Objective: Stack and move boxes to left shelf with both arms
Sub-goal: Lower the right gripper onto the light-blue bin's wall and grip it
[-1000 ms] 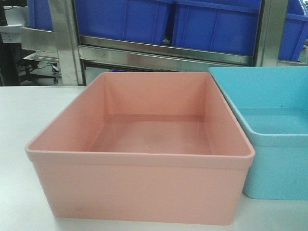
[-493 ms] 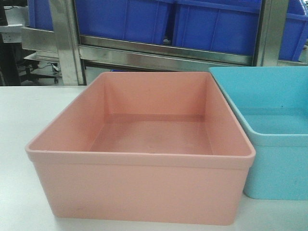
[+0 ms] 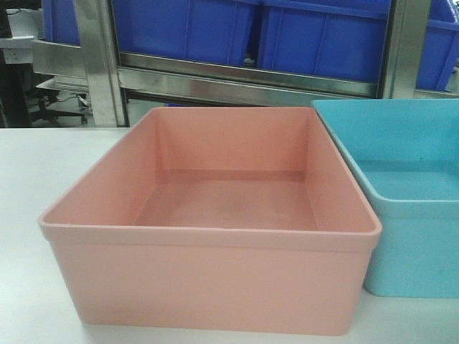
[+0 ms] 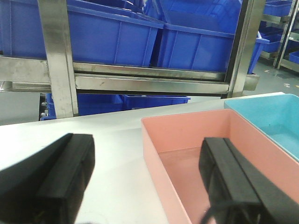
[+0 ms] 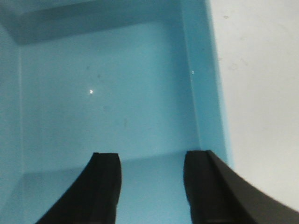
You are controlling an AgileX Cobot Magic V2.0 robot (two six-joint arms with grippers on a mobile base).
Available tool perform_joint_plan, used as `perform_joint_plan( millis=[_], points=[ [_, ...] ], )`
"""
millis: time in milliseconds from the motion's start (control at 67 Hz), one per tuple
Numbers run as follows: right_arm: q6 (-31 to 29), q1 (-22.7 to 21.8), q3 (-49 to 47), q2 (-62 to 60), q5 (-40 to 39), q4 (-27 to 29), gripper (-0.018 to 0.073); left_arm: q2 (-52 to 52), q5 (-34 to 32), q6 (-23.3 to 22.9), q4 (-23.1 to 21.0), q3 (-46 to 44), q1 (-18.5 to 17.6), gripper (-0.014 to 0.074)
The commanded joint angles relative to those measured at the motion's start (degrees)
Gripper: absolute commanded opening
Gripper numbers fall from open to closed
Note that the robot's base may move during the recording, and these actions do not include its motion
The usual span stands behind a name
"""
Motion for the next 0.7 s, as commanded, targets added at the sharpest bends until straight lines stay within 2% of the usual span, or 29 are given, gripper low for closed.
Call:
perform_joint_plan(
  millis=[0, 149, 358, 627, 687],
  points=[
    [-4.15, -3.45, -6.60, 2.50, 2.65, 0.77, 0.0452, 0.30, -4.70, 0.29, -1.23, -1.65, 0.06, 0.0384],
    [-12.06, -6.80, -15.37, 9.98, 8.56, 2.42, 0.0452, 0.30, -4.70, 0.29, -1.23, -1.65, 0.06, 0.0384],
    [-14.37, -7.42, -21.67, 18.35, 9.93, 2.47, 0.0452, 0.30, -4.70, 0.29, -1.37, -1.65, 0.06, 0.0384],
    [-16.76, -7.65, -22.27, 26.72, 9.96, 2.58, 0.0445, 0.30, -4.70, 0.29, -1.37, -1.65, 0.06, 0.0384],
    [-16.76, -7.65, -22.27, 27.81, 10.19, 2.58, 0.0411, 0.30, -4.70, 0.29, -1.37, -1.65, 0.06, 0.0384]
  ],
)
